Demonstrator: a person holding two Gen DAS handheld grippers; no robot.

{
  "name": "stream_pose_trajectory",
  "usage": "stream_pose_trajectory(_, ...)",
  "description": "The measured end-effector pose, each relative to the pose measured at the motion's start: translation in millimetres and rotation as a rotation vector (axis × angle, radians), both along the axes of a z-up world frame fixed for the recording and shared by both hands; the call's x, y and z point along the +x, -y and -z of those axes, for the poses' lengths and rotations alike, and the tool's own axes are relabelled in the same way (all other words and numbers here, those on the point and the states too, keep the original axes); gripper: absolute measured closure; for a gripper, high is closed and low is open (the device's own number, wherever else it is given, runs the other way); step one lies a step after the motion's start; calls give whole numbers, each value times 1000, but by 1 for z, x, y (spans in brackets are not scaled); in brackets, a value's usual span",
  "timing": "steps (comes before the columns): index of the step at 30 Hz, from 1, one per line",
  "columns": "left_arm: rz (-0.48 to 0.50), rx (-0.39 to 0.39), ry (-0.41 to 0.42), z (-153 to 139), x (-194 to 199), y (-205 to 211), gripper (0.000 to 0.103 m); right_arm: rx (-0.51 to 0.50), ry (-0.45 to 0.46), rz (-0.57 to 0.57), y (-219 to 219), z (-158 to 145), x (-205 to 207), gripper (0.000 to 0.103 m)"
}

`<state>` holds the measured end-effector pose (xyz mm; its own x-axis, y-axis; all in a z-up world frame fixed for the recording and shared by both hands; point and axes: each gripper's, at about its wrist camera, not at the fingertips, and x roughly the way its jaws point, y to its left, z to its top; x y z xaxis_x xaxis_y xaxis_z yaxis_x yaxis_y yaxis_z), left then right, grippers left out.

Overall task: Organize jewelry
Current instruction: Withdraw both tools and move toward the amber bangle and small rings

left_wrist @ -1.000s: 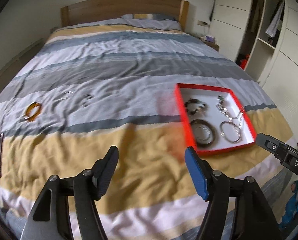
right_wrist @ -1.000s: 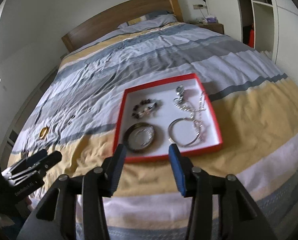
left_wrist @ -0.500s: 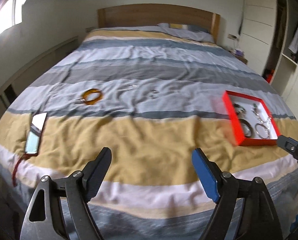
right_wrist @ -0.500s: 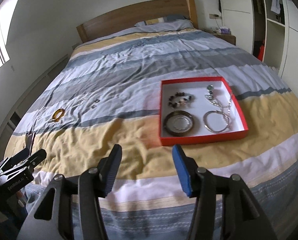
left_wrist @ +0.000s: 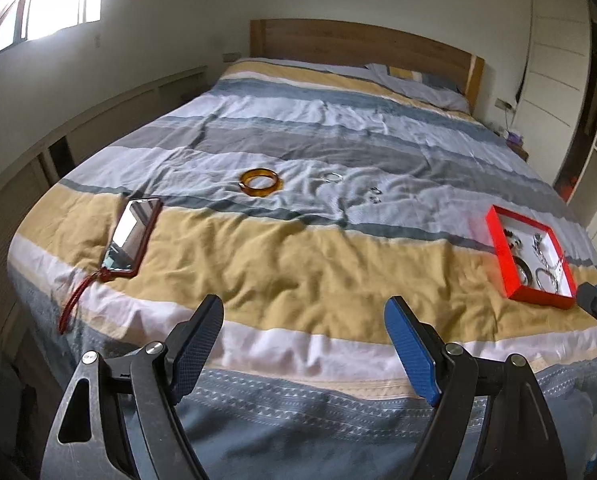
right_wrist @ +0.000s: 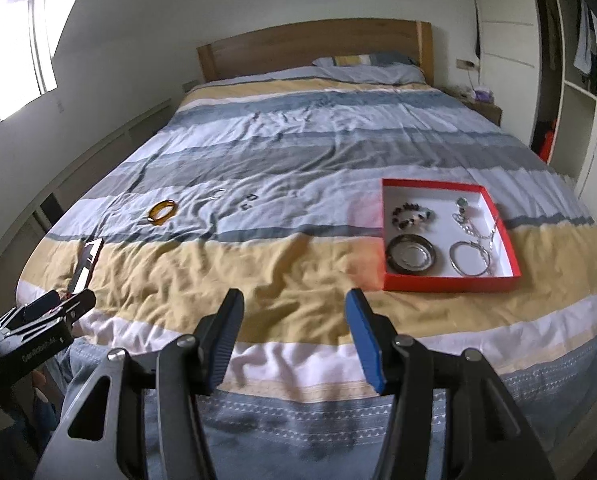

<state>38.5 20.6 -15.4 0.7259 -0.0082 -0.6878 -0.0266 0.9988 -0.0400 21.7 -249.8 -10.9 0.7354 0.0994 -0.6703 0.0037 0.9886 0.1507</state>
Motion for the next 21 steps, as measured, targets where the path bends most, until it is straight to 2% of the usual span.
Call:
stream_pose_trajectory(13, -80, 4, 54, -20, -20, -24, 21, 14, 75, -56, -15, -25, -20, 52)
stream_pose_trajectory(21, -88, 42, 37, -11, -13, -22, 21, 33, 58, -53, -13, -15, -11, 52)
